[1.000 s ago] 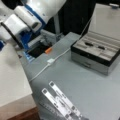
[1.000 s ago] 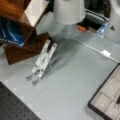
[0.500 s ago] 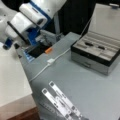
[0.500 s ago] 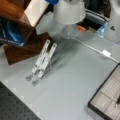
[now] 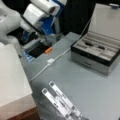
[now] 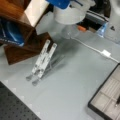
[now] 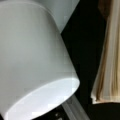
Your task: Open the box. Pick up the pen. Place the pen in the box. Pick up the book. Place the book on the shelf.
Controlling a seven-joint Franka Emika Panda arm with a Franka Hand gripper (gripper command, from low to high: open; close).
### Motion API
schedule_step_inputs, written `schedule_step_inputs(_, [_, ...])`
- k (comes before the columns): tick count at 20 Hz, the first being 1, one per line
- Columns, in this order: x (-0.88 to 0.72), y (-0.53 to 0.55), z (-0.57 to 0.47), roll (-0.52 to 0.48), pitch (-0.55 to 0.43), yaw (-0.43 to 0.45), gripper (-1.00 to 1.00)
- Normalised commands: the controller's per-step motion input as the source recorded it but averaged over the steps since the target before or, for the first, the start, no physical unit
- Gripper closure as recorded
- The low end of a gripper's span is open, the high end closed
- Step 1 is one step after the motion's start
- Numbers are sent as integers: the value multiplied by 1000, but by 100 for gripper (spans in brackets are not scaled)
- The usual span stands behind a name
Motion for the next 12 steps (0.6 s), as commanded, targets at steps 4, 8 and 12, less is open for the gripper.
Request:
schedule_step_inputs(4, [534,644,-38,335,67,-433,-100])
schedule_step_inputs(8, [382,521,-86,410,-71,-389,-100])
schedule_step_inputs(12, [176,282,-128,482,-347,-262,-100])
